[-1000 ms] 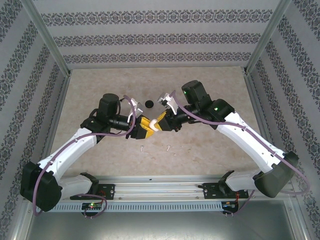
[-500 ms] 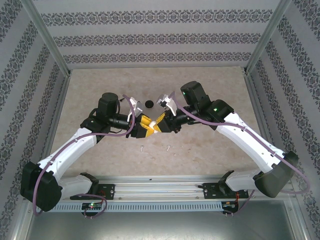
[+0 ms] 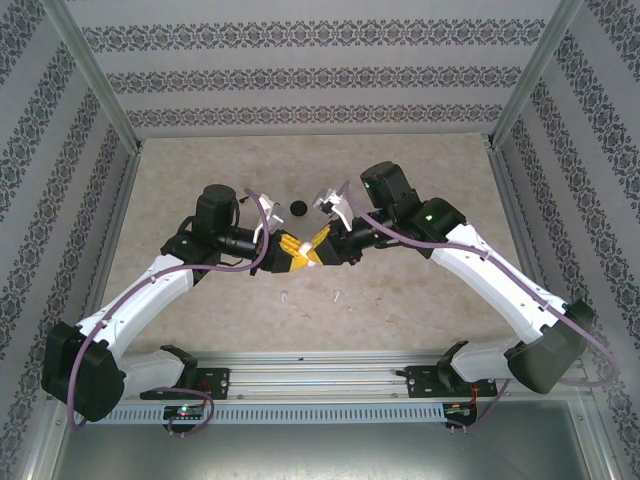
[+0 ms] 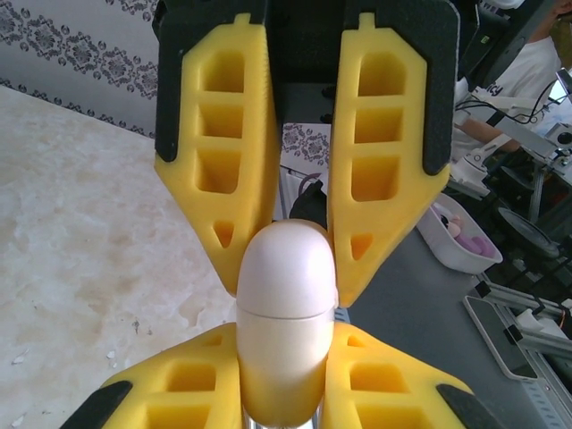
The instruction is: Insert the wireless bluetooth earbuds into the charging case
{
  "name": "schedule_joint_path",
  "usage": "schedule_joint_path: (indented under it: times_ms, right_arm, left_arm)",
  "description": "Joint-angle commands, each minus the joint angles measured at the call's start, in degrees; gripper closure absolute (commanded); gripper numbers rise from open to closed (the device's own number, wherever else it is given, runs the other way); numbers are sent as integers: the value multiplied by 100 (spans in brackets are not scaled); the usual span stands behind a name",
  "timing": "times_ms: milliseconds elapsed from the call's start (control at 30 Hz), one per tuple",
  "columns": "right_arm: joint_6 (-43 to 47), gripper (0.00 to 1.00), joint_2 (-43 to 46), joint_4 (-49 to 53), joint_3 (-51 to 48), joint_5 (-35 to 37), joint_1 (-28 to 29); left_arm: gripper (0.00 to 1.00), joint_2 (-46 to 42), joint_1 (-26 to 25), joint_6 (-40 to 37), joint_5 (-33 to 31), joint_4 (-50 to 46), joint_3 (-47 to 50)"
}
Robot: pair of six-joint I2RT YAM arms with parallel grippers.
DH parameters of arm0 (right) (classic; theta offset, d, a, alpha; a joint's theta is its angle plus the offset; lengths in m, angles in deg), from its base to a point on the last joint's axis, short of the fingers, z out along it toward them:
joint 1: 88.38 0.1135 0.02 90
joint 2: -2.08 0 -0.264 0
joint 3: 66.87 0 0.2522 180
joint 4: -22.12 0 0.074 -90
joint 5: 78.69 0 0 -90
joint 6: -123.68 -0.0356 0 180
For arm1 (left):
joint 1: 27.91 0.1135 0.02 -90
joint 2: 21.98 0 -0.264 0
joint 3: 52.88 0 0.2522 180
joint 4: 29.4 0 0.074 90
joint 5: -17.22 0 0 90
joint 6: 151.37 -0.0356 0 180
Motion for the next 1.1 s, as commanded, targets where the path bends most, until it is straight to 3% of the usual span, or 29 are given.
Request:
schedule_joint_path:
  times_ms: [0,567,700,867,1067]
  right_arm:
    - [-233,73,-173,-179,31,-196,-92]
    - [-1346,50,-201,-685,-105,8,-690]
    - [-2106,42,-87,-804,-110,344,-683]
    - [-3408,38,315,-1049,-349,1361,-673]
    - [-5492,33,1084,-3082,-1782,1753,-512]
  left_arm:
    - [100,-85,-6,-142,-36,338,51]
    - [100,-424,-3,10,-746,778,423]
    - [100,-497,-2,128,-1122,1108,586]
    - [100,-599,-1,237,-1854,1529,823]
    - [100,-636,-8,471,-2451,2217,1003]
